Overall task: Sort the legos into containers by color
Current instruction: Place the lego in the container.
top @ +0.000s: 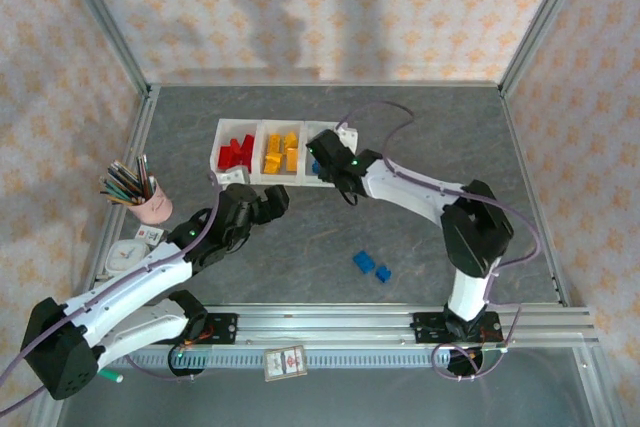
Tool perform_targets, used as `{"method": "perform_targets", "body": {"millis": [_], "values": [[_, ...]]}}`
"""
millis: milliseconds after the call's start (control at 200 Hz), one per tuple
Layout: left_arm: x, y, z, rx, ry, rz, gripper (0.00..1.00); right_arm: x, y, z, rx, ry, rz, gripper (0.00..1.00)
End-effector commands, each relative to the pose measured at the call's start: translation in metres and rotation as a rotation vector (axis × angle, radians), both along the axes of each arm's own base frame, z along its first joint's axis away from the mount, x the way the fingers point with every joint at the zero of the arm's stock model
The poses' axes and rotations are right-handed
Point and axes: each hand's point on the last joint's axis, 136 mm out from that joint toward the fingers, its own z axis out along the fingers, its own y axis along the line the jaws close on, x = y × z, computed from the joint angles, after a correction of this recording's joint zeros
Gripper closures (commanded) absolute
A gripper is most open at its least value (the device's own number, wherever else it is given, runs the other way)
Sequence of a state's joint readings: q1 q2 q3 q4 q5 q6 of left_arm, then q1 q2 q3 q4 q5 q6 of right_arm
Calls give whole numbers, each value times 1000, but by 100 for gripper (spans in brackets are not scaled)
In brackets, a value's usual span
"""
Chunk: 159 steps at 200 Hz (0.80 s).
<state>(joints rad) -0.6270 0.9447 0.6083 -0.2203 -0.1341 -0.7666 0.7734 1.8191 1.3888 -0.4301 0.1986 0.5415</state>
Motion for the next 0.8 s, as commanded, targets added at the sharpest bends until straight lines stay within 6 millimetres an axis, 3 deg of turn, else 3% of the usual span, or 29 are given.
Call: {"method": "perform_targets", "body": {"millis": [0,240,525,676,791], "values": [[8,-1,5,8,-7,-12,1,25,7,3,-20,-26,25,65],[20,4,2,19,6,11,1,60,26,-17,-21,-7,39,65],[20,8,1,18,11,20,1,81,32,-39,-62,-2,47,62],[19,10,3,12,3,24,1,84,37,-32,-48,-11,67,50],[20,10,4,7,3,22,1,83,35,-19,-42,-30,59,49]]}}
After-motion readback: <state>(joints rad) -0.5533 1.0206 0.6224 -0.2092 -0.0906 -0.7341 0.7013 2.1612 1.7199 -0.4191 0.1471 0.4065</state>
